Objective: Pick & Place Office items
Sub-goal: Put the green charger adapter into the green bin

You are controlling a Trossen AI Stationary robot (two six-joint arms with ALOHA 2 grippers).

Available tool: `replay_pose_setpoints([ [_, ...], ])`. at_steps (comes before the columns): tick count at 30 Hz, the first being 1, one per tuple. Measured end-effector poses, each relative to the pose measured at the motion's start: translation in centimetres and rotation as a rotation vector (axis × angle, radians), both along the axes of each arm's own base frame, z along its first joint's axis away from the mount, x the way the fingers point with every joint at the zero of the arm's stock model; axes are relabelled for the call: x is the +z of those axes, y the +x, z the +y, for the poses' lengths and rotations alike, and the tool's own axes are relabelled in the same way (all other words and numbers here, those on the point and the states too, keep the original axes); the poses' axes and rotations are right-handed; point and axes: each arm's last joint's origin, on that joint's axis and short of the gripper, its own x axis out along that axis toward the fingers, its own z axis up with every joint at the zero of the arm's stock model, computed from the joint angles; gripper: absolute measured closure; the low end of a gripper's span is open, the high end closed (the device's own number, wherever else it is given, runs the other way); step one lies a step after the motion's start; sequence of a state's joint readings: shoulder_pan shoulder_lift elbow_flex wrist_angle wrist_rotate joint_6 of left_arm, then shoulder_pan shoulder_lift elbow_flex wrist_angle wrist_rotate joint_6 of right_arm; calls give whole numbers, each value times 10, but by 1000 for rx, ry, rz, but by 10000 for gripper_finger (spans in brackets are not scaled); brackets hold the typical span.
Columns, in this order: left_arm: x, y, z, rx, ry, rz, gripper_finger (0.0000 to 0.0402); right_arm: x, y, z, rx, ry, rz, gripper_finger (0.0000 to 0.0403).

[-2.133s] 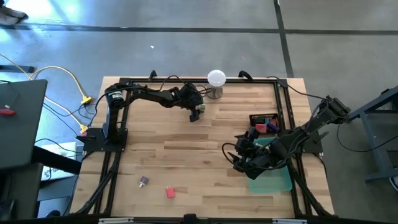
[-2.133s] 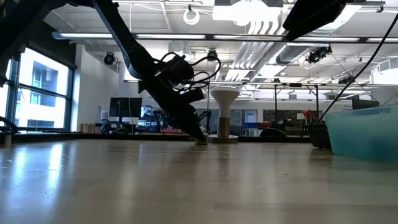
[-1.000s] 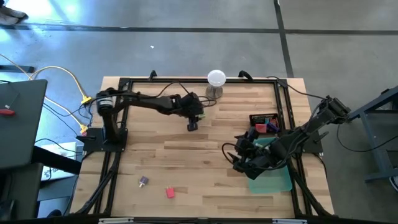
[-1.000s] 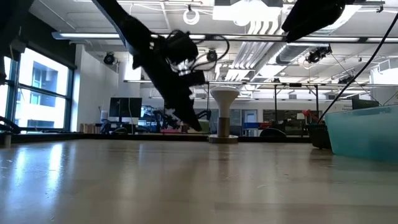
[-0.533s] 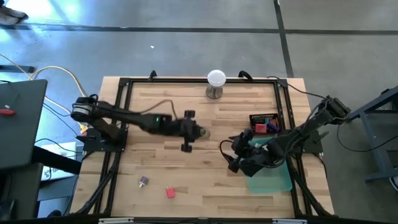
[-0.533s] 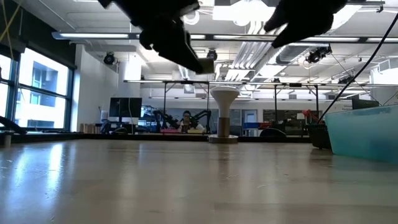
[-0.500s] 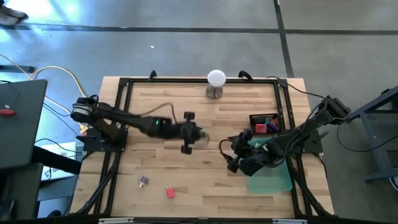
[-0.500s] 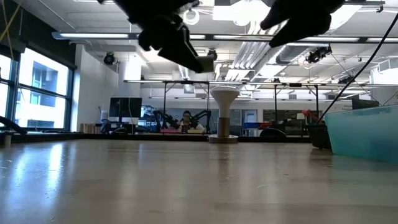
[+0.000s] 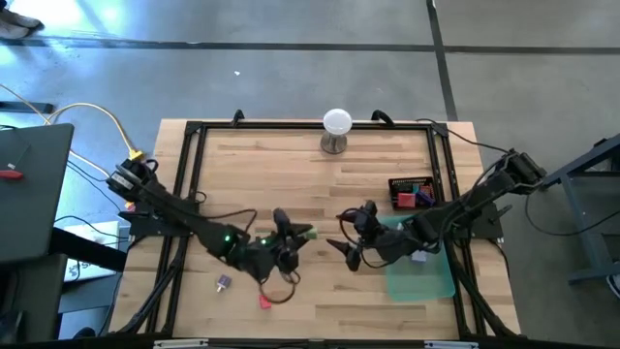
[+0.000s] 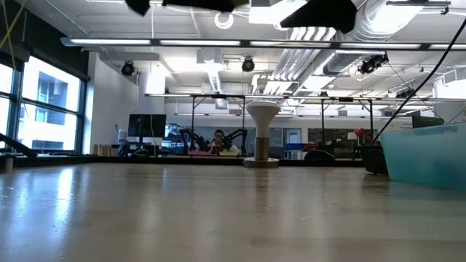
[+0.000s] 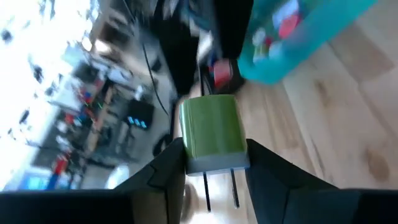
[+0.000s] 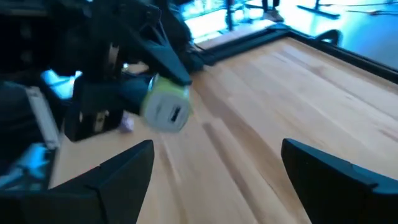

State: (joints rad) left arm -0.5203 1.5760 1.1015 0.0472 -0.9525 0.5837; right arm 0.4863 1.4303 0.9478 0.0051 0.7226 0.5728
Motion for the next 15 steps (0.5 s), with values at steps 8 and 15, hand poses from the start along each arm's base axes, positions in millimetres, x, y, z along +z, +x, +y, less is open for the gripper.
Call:
replay_pose_setpoints([
  [8, -4, 8, -13, 11, 125, -33, 277, 11, 9, -3, 113, 48, -85, 62],
  [15, -2, 14, -6, 30, 117, -58, 277, 14, 10, -2, 144, 32, -107, 62],
])
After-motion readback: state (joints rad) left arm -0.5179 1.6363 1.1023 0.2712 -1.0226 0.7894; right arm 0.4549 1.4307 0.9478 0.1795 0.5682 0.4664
